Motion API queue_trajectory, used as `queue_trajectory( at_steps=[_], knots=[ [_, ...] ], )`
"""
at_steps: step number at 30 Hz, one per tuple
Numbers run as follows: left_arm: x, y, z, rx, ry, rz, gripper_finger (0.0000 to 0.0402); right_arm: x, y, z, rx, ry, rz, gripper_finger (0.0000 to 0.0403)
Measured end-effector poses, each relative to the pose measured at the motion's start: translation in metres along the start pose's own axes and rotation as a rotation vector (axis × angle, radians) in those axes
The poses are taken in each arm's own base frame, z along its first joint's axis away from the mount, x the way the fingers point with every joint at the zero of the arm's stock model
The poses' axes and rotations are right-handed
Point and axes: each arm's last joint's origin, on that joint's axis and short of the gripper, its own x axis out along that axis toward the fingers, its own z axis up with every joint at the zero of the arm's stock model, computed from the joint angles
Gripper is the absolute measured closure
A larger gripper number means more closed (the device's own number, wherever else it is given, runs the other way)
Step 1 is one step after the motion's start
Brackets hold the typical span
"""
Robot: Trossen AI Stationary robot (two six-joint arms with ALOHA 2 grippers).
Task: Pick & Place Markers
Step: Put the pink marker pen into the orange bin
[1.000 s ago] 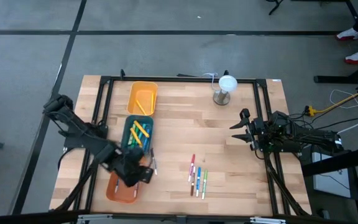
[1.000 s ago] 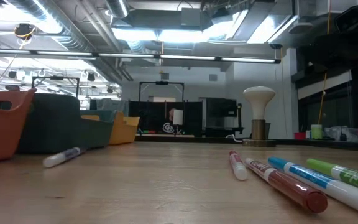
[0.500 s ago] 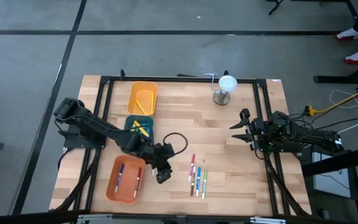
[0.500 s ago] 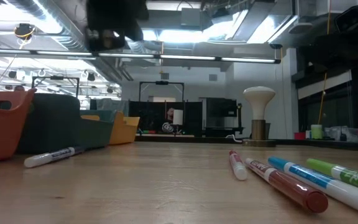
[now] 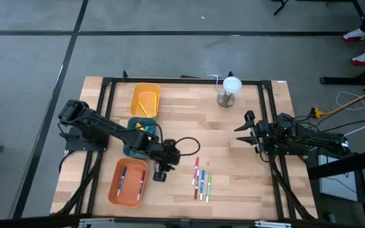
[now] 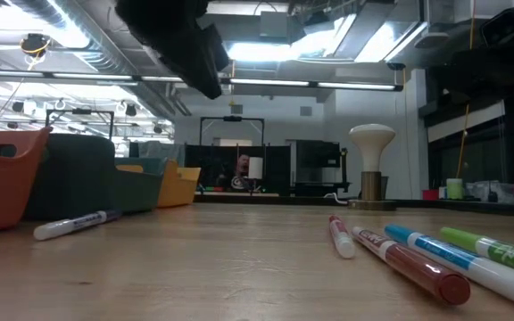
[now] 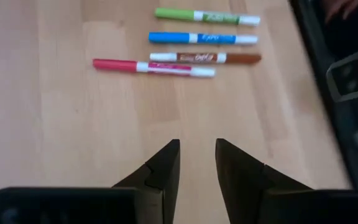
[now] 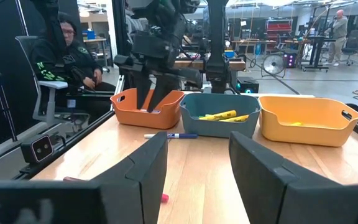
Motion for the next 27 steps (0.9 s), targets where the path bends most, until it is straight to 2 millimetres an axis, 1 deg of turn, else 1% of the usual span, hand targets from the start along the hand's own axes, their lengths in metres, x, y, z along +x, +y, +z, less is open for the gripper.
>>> queue_trajectory(
  at_steps=[5, 8, 11, 13, 15, 20, 24, 27],
  knots=[
    [0.0, 0.001, -0.004, 0.151, 0.034, 0.066, 0.0304, 0.0, 0.0, 0.0, 0.0, 0.0, 0.0, 0.0233],
    [0.0, 0.003, -0.004, 0.165, 0.038, 0.094, 0.0304, 0.0, 0.0, 0.0, 0.0, 0.0, 0.0, 0.0233],
    [-0.001, 0.008, 0.0, 0.152, 0.025, 0.108, 0.0304, 0.0, 0.0, 0.0, 0.0, 0.0, 0.0, 0.0233],
    [0.0, 0.012, 0.007, 0.14, 0.011, 0.118, 0.0304, 0.0, 0.0, 0.0, 0.0, 0.0, 0.0, 0.0233],
    [0.005, 0.015, 0.012, 0.136, 0.036, 0.124, 0.0304, 0.0, 0.0, 0.0, 0.0, 0.0, 0.0, 0.0233],
    [0.024, 0.021, 0.024, 0.123, 0.111, 0.129, 0.0304, 0.0, 0.0, 0.0, 0.0, 0.0, 0.0, 0.0233],
    [0.037, 0.02, 0.039, 0.11, 0.098, 0.107, 0.0304, 0.0, 0.0, 0.0, 0.0, 0.0, 0.0, 0.0233],
    [0.043, 0.021, 0.053, 0.03, 0.069, 0.108, 0.0304, 0.0, 0.0, 0.0, 0.0, 0.0, 0.0, 0.0233]
  ],
)
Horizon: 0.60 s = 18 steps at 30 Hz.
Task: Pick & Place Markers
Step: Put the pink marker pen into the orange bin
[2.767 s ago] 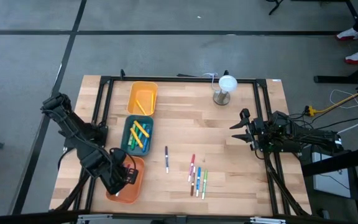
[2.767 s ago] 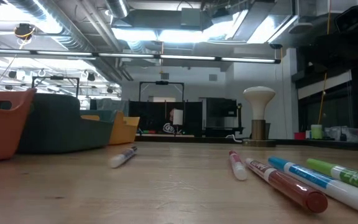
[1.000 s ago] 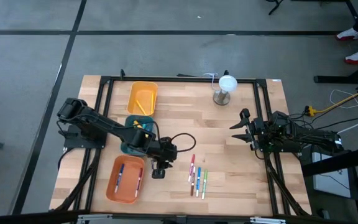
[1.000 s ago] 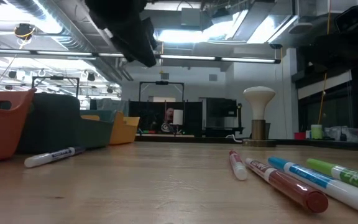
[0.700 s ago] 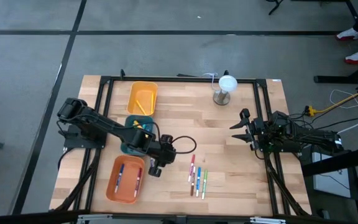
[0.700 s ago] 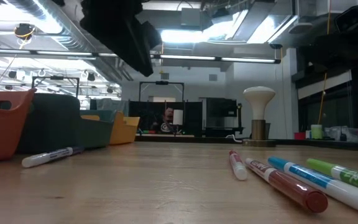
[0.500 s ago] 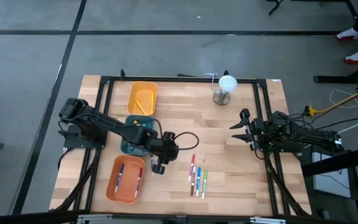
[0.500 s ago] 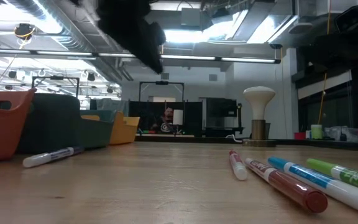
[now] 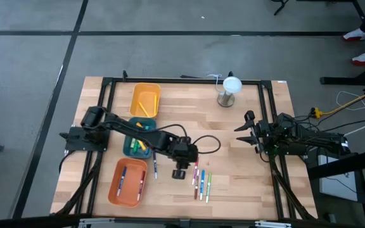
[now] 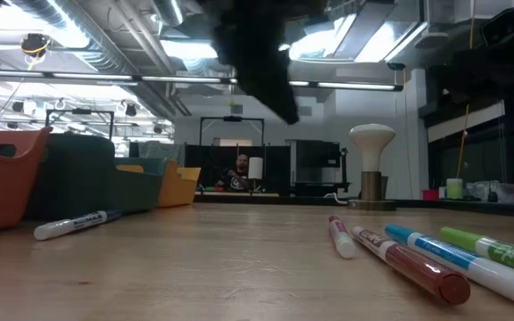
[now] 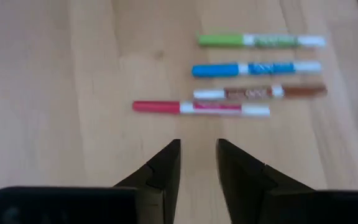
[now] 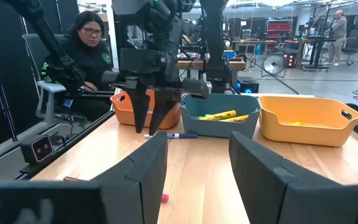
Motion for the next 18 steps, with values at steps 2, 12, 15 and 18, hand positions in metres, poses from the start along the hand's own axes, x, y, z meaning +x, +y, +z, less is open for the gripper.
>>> queue_trajectory(
  at_steps=[2, 12, 15, 18],
  knots=[
    [0.001, 0.001, 0.009, -0.086, -0.022, -0.005, 0.0304, 0.0, 0.0, 0.0, 0.0, 0.0, 0.0, 0.0233],
    [0.011, -0.009, 0.035, -0.503, -0.228, -0.016, 0.0304, 0.0, 0.0, 0.0, 0.0, 0.0, 0.0, 0.0233],
    [0.016, -0.016, 0.033, -0.612, -0.26, 0.06, 0.0304, 0.0, 0.0, 0.0, 0.0, 0.0, 0.0, 0.0233],
    [0.019, -0.027, 0.029, -0.705, -0.304, 0.154, 0.0304, 0.0, 0.0, 0.0, 0.0, 0.0, 0.0, 0.0233]
  ],
)
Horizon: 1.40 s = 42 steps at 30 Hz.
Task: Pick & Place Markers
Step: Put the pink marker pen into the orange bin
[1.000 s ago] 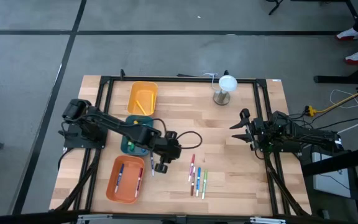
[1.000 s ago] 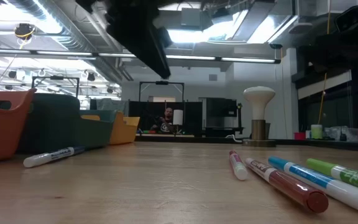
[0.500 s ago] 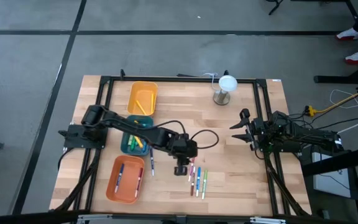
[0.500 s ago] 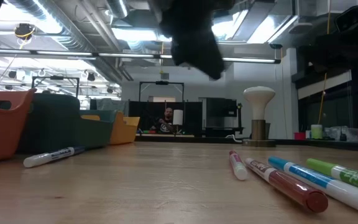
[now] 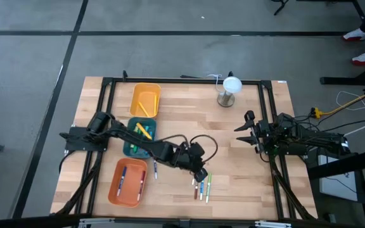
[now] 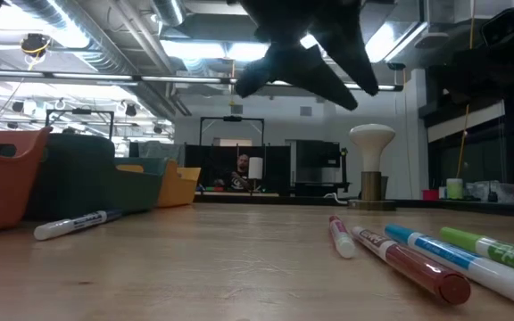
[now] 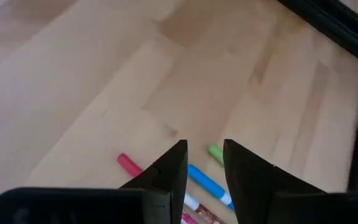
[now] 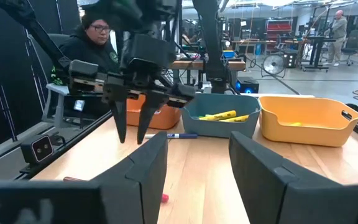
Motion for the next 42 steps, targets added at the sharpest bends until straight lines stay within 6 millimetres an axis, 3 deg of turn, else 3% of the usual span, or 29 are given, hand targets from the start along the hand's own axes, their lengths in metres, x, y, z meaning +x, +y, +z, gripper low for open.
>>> queue_trajectory(
  at_steps=[7, 15, 25, 42],
  knots=[
    [0.002, -0.011, -0.019, -0.13, -0.082, 0.07, 0.0304, 0.0, 0.0, 0.0, 0.0, 0.0, 0.0, 0.0233],
    [0.012, -0.014, -0.046, -0.133, -0.084, 0.148, 0.0304, 0.0, 0.0, 0.0, 0.0, 0.0, 0.0, 0.0233],
    [0.03, -0.006, -0.065, -0.088, -0.083, 0.248, 0.0304, 0.0, 0.0, 0.0, 0.0, 0.0, 0.0, 0.0233],
    [0.066, 0.001, -0.092, -0.071, -0.01, 0.257, 0.0304, 0.0, 0.0, 0.0, -0.001, 0.0, 0.0, 0.0233]
  ],
)
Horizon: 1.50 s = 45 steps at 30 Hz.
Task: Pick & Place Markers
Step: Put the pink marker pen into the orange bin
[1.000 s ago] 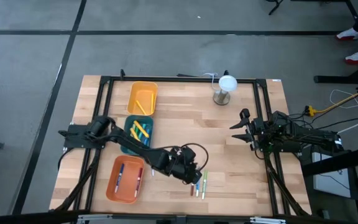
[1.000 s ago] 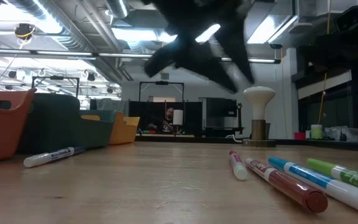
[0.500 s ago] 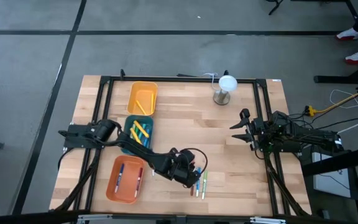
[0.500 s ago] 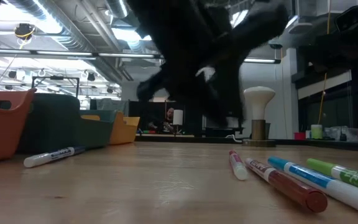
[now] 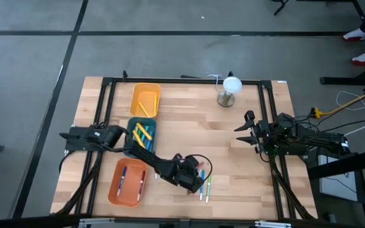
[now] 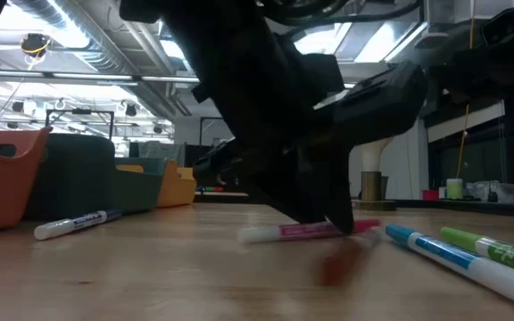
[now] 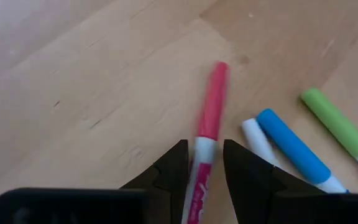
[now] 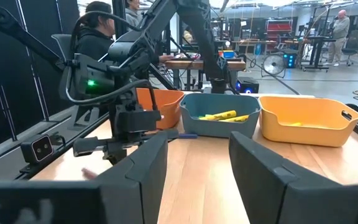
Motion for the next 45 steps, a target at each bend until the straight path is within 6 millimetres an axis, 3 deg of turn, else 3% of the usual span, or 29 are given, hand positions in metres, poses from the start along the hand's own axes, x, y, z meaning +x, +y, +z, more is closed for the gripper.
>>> queue_trajectory(
  at_steps=[9, 17, 26, 35, 45],
  knots=[
    [0.003, 0.004, -0.005, 0.056, 0.003, 0.052, 0.0309, 0.0, 0.0, 0.0, 0.0, 0.0, 0.0, 0.0233],
    [0.004, 0.006, -0.006, 0.093, -0.001, 0.069, 0.0375, 0.0, 0.0, 0.0, 0.002, 0.0, 0.0, 0.0233],
    [0.0, 0.009, -0.001, 0.098, -0.04, 0.101, 0.0375, 0.0, 0.0, 0.0, 0.002, 0.0, 0.0, 0.0233],
    [-0.032, 0.007, 0.024, 0.065, -0.13, 0.084, 0.0375, 0.0, 0.0, 0.0, 0.001, 0.0, 0.0, 0.0233],
    [-0.07, 0.005, 0.05, 0.179, -0.182, 0.032, 0.0375, 0.0, 0.0, 0.0, 0.001, 0.0, 0.0, 0.0233]
  ],
)
